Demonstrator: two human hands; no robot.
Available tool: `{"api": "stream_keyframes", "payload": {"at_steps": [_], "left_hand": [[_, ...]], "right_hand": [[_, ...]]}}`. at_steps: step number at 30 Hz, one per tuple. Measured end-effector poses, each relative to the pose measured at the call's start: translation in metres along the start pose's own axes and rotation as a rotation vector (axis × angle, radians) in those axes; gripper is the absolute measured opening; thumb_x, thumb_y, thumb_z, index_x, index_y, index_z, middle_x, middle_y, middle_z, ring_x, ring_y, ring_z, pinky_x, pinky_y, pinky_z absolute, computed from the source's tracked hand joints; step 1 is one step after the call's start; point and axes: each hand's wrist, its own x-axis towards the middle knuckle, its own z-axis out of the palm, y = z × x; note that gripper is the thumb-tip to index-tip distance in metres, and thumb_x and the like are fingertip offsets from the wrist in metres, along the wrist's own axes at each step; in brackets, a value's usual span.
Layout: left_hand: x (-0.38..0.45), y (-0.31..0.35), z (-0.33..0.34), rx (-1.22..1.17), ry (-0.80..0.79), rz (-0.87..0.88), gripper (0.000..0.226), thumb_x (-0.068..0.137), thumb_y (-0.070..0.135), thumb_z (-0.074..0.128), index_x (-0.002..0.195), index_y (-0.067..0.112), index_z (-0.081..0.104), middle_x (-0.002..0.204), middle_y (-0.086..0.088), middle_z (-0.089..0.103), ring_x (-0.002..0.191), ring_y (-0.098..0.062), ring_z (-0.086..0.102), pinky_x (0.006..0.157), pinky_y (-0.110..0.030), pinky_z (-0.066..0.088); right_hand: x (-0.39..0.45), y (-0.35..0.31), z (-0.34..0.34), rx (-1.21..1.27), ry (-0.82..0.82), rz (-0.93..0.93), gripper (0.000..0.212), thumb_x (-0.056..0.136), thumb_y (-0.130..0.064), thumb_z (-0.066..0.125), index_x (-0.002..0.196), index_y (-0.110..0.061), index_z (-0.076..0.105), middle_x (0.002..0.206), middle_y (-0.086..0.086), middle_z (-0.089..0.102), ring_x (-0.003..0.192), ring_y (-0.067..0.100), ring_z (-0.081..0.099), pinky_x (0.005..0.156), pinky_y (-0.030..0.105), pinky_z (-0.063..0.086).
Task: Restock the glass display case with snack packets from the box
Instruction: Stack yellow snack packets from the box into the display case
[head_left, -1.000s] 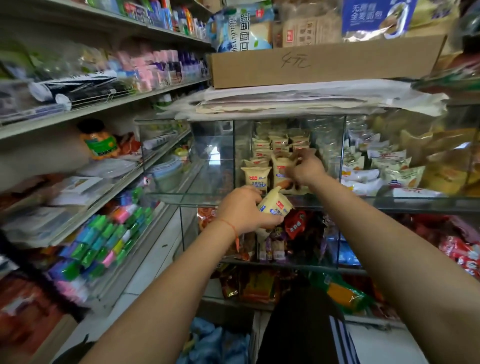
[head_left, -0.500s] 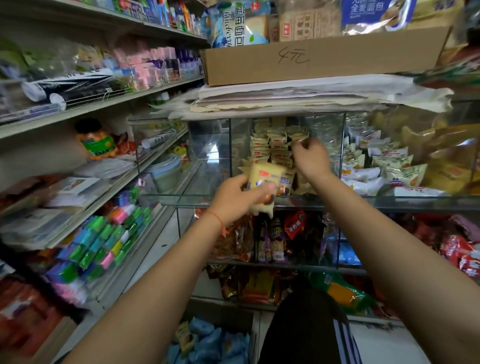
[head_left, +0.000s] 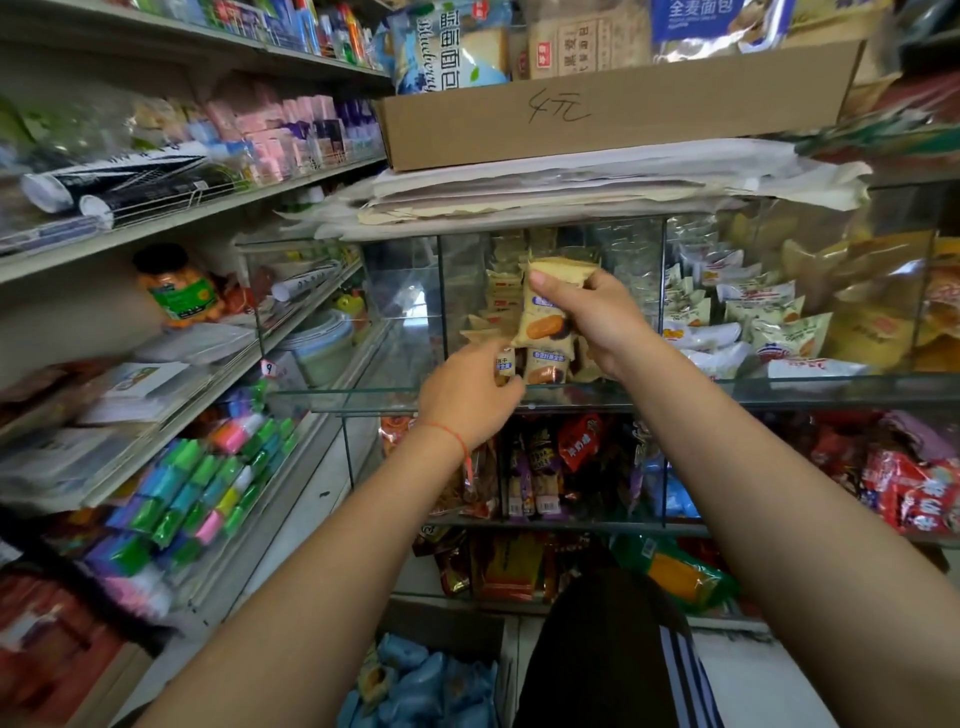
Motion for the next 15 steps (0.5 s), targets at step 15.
{"api": "stream_keyframes", "payload": {"at_steps": [15], "left_hand": [[0.006, 0.004, 0.005, 0.196, -0.022, -0.012, 0.034, 0.085, 0.032, 0.053, 0.054, 0.017, 0.053, 0.059, 0.001, 0.052, 0.063, -0.022, 0.055, 0.051, -0.026, 0.037]], "right_hand": [[0.011, 0.019, -0.006, -0.971, -0.004, -0.123, 0.038, 0.08, -0.025, 0.077, 0.112, -0.013, 0.06, 0.126, 0.007, 0.059, 0.113, 0.024, 0.054, 0.087, 0.027, 0.042]]}}
